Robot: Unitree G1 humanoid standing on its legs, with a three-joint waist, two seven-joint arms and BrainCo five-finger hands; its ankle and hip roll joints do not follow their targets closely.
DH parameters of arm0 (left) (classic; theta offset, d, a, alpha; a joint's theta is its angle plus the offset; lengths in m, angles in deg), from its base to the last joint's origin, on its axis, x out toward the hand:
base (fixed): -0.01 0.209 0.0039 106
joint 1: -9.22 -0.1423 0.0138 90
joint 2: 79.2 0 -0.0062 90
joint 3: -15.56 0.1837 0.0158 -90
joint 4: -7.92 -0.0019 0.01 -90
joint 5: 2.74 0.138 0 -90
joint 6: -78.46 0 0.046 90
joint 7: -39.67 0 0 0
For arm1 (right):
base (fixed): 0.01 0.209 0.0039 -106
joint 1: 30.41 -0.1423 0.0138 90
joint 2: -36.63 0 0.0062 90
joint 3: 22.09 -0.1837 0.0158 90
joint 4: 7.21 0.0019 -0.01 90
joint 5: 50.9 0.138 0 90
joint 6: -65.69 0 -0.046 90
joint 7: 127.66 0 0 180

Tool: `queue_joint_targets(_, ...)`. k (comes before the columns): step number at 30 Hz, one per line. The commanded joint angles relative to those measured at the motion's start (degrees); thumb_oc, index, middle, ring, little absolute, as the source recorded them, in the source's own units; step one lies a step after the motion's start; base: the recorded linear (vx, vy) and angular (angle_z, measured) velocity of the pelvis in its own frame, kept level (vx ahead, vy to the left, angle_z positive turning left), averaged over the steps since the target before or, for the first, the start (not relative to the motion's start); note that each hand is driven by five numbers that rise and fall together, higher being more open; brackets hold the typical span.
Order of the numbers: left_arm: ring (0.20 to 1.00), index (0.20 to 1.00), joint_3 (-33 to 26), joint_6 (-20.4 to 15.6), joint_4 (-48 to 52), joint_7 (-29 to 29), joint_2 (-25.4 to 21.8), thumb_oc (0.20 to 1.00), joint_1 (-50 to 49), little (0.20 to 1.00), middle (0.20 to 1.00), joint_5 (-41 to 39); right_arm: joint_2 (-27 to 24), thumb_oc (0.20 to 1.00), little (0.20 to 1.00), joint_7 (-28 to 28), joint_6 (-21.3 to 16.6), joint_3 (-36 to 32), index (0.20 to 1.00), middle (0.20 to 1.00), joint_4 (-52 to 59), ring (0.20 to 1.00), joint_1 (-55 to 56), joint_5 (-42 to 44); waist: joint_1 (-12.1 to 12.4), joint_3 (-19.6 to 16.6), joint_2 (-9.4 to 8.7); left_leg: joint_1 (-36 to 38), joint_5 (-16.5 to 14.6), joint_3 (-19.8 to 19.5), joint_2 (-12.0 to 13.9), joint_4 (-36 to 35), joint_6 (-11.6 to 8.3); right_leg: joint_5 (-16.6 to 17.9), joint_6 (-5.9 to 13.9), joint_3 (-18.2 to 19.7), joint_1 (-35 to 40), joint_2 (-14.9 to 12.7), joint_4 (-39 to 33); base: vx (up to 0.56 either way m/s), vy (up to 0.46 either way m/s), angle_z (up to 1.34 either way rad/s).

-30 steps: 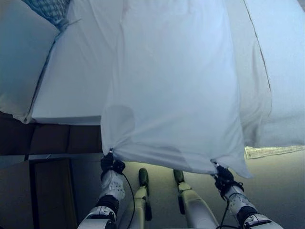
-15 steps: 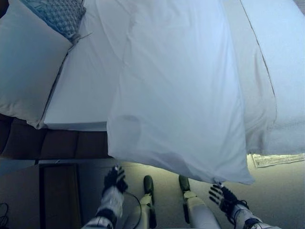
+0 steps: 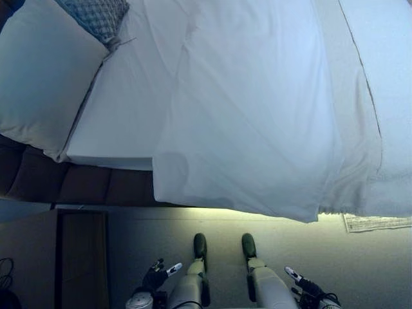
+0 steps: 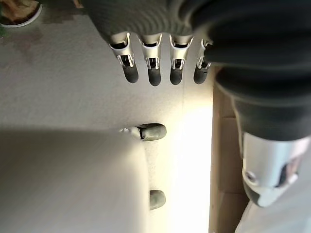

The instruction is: Make the bed

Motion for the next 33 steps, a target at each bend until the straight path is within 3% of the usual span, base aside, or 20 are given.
queue_joint_targets(1, 1.000, 1.000, 2.1, -3.7, 3.6, -1.6, -3.0, 1.000, 1.2, 1.000, 1.000, 3.1, 0.1, 1.000, 1.000, 1.6, -3.9, 2.3, 1.000, 1.000, 6.2, 1.000, 0.6, -2.9, -0.3, -0.6, -2.49, -1.3, -4.0, 0.7, -1.3, 4.2, -1.08, 2.6, 6.20, 2.6, 0.0, -4.8, -3.5, 0.00, 0.000, 0.00)
queue_joint_targets(3, 1.000, 1.000, 5.0, -6.2, 9.9, -3.8, -5.2, 1.000, 4.4, 1.000, 1.000, -0.2, -1.1, 1.000, 1.000, 3.9, -7.5, 5.7, 1.000, 1.000, 20.0, 1.000, -0.4, -3.6, -1.0, -0.6, -3.04, -1.8, -4.0, 1.4, -1.1, 4.2, -1.13, 2.6, 6.35, 3.5, -0.8, -4.5, -3.1, 0.00, 0.007, -0.02)
queue_joint_targets(5, 1.000, 1.000, 7.3, -7.3, 13.1, -5.8, -6.3, 1.000, 6.3, 1.000, 1.000, -1.2, -2.8, 1.000, 1.000, 3.6, -8.5, 8.0, 1.000, 1.000, 25.6, 1.000, -1.1, -5.5, -1.2, -0.3, -3.26, -2.1, -3.9, 1.5, -1.1, 4.4, -1.19, 2.5, 6.32, 3.8, -1.6, -4.3, -2.6, -0.02, 0.009, -0.06)
queue_joint_targets(9, 1.000, 1.000, 9.8, -7.6, 16.1, -8.3, -6.7, 1.000, 9.2, 1.000, 1.000, -4.0, -4.1, 1.000, 1.000, 3.0, -9.3, 10.1, 1.000, 1.000, 28.2, 1.000, -3.4, -6.5, -1.3, 0.1, -3.26, -2.8, -4.0, 1.5, -1.1, 4.8, -1.24, 2.2, 6.20, 4.0, -2.5, -4.0, -1.7, -0.03, 0.000, -0.11)
queue_joint_targets(15, 1.000, 1.000, 18.7, -8.0, 17.8, -12.8, -7.4, 1.000, 27.8, 1.000, 1.000, -6.7, -6.6, 1.000, 1.000, -2.8, -9.5, 18.5, 1.000, 1.000, 29.4, 1.000, -20.7, -2.6, -1.5, 4.4, -3.15, -9.7, -4.4, 1.0, -1.4, 10.0, -1.69, 1.1, 5.57, 3.6, -9.7, -2.3, 4.2, -0.10, -0.023, -0.01)
queue_joint_targets(19, 1.000, 1.000, 20.5, -7.2, 16.4, -14.4, -6.6, 1.000, 34.9, 1.000, 1.000, -11.2, -6.5, 1.000, 1.000, -4.3, -8.8, 20.3, 1.000, 1.000, 27.7, 1.000, -28.5, 0.4, -1.5, 6.1, -3.21, -15.4, -5.7, 0.7, -1.9, 15.6, -1.80, -0.2, 5.47, 3.1, -15.8, -1.8, 10.6, -0.11, -0.037, 0.05)
queue_joint_targets(25, 1.000, 1.000, 21.2, -6.5, 9.1, -11.7, -5.0, 1.000, 47.8, 1.000, 1.000, -13.4, -7.4, 1.000, 1.000, -4.1, -7.6, 21.5, 1.000, 1.000, 19.8, 1.000, -42.9, 4.5, -1.8, 6.4, -3.04, -26.7, -8.9, 0.4, -0.7, 27.0, -2.66, -3.4, 5.01, 1.7, -27.2, -1.7, 22.2, -0.05, -0.042, 0.19)
queue_joint_targets(33, 1.000, 1.000, 22.9, -8.1, -1.6, -0.9, -8.8, 1.000, 66.4, 1.000, 1.000, -8.3, -8.0, 1.000, 1.000, -2.3, -7.4, 24.9, 1.000, 1.000, 8.1, 1.000, -61.9, 8.4, -1.9, 8.0, -3.88, -39.1, -12.3, -0.5, -0.1, 39.5, -2.82, -6.6, 4.60, 1.3, -39.5, -1.7, 33.8, -0.02, -0.018, -0.03)
